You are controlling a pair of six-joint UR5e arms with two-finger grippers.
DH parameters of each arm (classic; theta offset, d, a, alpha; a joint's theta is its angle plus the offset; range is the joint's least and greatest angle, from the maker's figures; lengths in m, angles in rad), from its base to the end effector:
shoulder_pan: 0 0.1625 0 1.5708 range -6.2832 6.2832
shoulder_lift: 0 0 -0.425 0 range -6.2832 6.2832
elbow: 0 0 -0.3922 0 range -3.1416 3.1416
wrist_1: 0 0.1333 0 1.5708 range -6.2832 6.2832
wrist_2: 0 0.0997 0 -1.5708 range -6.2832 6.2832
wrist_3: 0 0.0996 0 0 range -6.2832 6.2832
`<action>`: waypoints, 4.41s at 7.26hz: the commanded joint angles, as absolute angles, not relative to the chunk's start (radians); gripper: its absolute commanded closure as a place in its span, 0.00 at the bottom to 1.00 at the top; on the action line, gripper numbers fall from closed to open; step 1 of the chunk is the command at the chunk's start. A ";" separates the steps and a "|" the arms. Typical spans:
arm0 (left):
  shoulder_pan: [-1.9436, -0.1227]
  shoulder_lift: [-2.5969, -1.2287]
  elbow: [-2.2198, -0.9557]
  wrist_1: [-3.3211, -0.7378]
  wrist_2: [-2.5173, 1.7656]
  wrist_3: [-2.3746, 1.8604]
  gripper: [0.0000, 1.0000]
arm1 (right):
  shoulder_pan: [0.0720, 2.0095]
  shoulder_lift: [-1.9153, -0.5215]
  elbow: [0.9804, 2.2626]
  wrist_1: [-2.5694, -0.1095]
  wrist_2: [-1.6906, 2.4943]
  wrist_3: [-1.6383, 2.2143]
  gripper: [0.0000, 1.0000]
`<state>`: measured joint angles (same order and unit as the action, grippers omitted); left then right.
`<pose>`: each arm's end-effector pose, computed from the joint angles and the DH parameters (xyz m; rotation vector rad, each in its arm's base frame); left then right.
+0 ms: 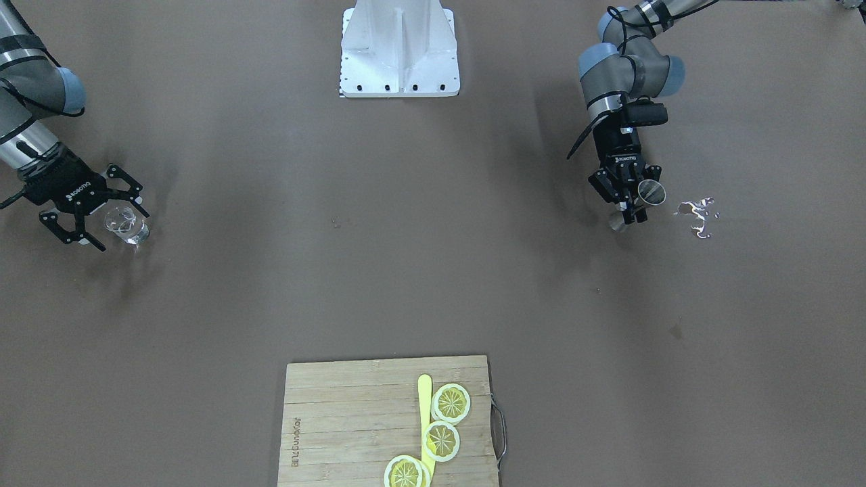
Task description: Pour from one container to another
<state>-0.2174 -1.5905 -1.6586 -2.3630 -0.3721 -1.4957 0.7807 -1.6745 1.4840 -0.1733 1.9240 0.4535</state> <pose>0.4284 -0.3262 0.4898 1.2245 0.6205 -0.6566 -0.2600 -0.3967 0.5996 0.7985 -0.9565 -0.5054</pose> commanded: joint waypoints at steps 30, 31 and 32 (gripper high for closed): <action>-0.466 -2.275 -1.309 -2.784 -1.788 0.021 1.00 | 0.849 -1.436 1.917 -0.963 2.106 0.081 1.00; -0.468 -2.275 -1.305 -2.789 -1.787 0.020 1.00 | 0.821 -1.434 1.949 -1.018 2.080 0.081 1.00; -0.472 -2.275 -1.292 -2.789 -1.787 0.020 1.00 | 0.789 -1.374 2.004 -1.202 2.068 0.084 1.00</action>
